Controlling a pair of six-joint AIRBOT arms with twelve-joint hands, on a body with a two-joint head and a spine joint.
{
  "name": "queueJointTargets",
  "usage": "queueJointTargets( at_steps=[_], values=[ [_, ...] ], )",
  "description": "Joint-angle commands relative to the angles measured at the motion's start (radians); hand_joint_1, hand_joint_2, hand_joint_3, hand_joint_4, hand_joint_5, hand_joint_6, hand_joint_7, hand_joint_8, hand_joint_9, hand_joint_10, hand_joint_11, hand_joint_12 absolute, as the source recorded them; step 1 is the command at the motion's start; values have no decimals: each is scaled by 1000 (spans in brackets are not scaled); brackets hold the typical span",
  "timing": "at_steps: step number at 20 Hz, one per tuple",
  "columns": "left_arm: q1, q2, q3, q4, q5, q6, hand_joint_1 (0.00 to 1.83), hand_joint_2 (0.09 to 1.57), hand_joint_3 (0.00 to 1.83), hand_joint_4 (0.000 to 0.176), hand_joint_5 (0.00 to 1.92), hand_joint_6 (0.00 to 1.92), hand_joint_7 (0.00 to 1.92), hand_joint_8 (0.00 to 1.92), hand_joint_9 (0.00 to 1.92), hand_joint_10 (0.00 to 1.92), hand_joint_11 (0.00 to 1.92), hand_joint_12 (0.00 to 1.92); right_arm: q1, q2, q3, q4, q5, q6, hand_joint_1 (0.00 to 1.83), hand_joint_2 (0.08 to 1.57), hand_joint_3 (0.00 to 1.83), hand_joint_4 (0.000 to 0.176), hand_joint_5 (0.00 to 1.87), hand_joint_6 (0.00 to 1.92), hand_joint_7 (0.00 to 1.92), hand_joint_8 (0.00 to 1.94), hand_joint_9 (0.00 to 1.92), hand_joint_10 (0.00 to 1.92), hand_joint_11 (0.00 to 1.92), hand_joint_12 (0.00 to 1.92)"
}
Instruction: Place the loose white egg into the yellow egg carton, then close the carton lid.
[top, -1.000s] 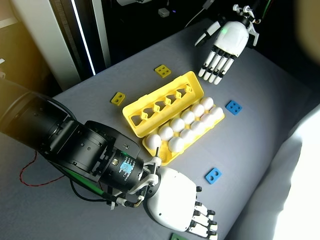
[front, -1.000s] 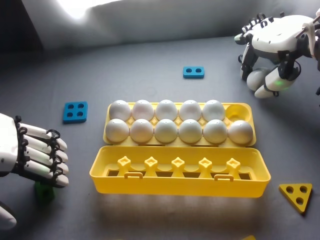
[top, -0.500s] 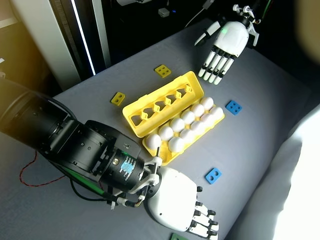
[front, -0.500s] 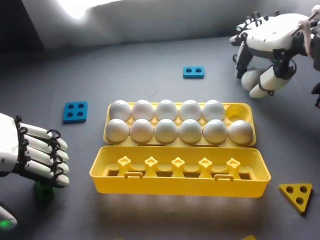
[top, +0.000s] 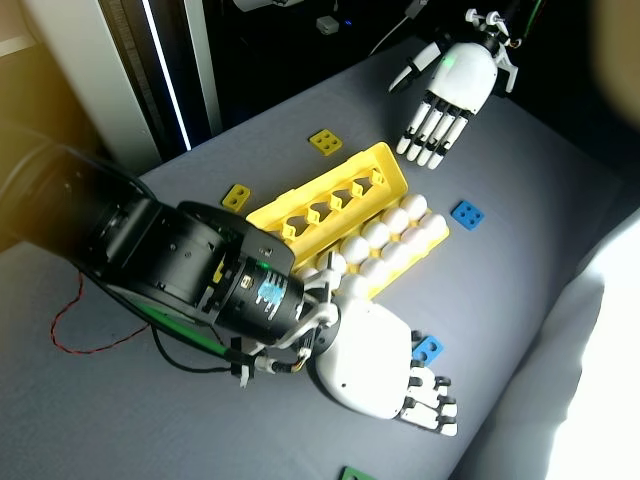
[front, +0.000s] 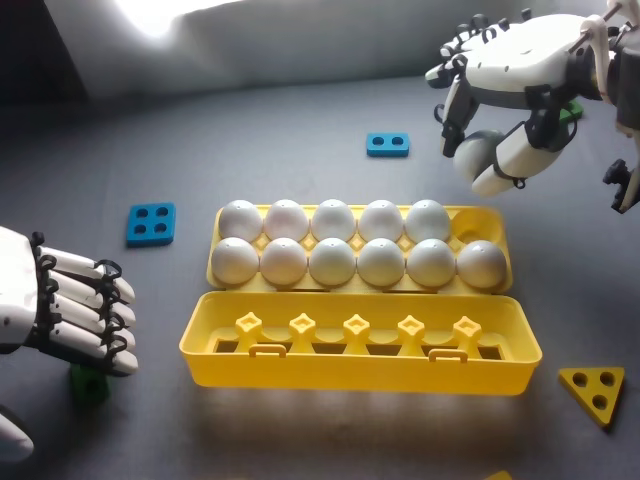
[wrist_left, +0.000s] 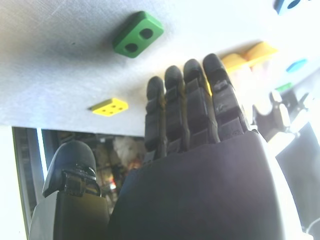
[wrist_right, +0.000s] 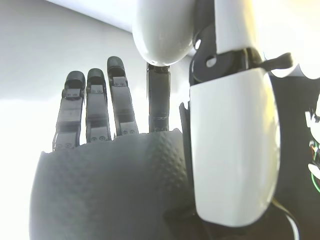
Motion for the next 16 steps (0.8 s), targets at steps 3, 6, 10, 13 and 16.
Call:
queueJointTargets(
  at_steps=[3, 6, 10, 13, 16],
  values=[
    [-6, 15, 1, -55, -44, -5, 0, 1199, 0, 0, 306, 0, 311, 1, 221, 0, 0, 400, 34, 32, -30, 1, 34, 16, 1069, 1038, 1, 176, 1142, 710, 184, 2, 4, 1, 0, 0],
    [-5, 16, -1, -55, -44, -5, 0, 1203, 1, 0, 315, 3, 315, 2, 227, 2, 0, 412, 44, 48, -57, 1, 22, 39, 1069, 1040, 1, 176, 1138, 719, 208, 11, 10, 4, 0, 0],
    [-5, 17, -1, -55, -44, -5, 0, 1199, 0, 0, 321, 3, 321, 3, 221, 2, 0, 384, 46, 64, -79, 1, -9, 59, 1065, 1044, 2, 176, 1122, 742, 190, 1, 8, 1, 0, 0],
    [-4, 18, -1, -55, -44, -5, 0, 1204, 1, 0, 322, 2, 319, 1, 221, 1, 0, 367, 47, 69, -83, 1, -33, 82, 1067, 1041, 2, 176, 1133, 726, 213, 2, 4, 3, 0, 0],
    [-4, 18, -1, -55, -44, -5, 0, 1199, 0, 0, 329, 2, 321, 2, 224, 1, 0, 385, 47, 70, -91, 1, -49, 93, 1078, 1028, 0, 176, 1170, 665, 217, 0, 30, 6, 0, 0]
  ],
)
